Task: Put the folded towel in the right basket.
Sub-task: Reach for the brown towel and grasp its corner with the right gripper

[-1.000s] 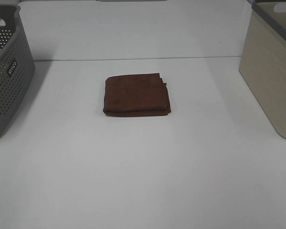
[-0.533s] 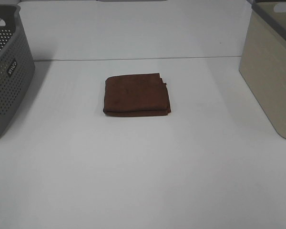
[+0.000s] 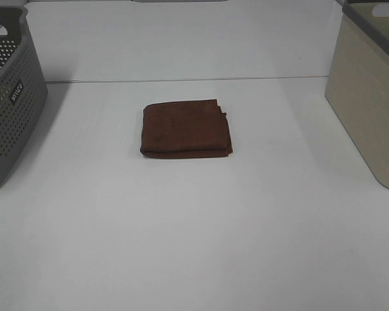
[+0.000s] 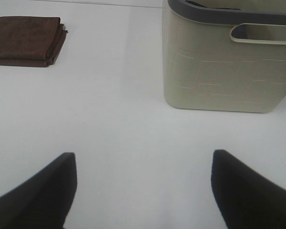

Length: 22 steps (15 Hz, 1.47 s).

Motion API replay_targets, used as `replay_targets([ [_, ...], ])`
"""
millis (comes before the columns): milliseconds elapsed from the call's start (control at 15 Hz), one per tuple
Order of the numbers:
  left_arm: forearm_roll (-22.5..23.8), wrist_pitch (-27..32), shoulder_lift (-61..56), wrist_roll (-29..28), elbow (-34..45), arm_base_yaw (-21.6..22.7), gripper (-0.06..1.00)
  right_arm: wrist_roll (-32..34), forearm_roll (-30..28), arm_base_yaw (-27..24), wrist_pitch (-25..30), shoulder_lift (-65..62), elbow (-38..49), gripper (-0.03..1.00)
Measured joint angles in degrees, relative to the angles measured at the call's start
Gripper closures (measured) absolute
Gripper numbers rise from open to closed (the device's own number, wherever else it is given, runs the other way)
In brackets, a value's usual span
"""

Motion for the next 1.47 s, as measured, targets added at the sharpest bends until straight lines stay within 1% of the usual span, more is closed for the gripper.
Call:
replay_targets([
  [1467, 0.00, 0.00, 0.00, 0.00, 0.00, 0.00, -0.02, 0.00, 0.00, 0.00, 0.00, 0.00, 0.00, 0.23],
])
